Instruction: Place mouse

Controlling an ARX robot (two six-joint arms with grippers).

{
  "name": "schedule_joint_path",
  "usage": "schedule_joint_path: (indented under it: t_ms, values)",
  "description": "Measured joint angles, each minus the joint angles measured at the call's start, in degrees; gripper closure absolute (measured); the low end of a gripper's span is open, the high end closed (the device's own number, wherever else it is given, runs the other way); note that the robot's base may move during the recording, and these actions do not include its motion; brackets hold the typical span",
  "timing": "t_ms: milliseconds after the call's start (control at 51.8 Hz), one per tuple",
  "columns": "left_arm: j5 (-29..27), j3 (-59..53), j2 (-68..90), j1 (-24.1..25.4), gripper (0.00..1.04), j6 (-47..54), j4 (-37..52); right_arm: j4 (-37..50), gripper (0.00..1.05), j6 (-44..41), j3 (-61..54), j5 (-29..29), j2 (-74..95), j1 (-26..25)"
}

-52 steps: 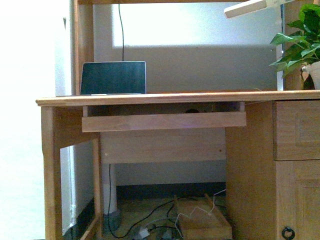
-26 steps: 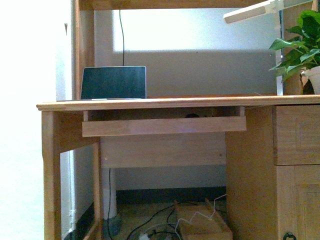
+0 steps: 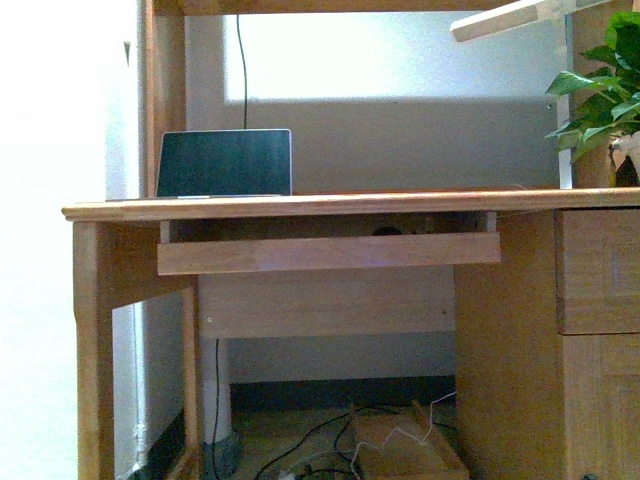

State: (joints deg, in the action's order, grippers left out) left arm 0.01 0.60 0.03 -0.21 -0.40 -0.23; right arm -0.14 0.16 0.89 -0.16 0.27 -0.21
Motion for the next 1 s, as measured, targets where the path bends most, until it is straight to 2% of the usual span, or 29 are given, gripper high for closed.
schedule_joint_path:
  t_ms: [1003]
  values:
    - [0.00, 0.00, 0.00, 0.00, 0.08, 0.00, 0.00, -0.02, 0.07, 0.00, 0.00, -0.02, -0.02, 0.00]
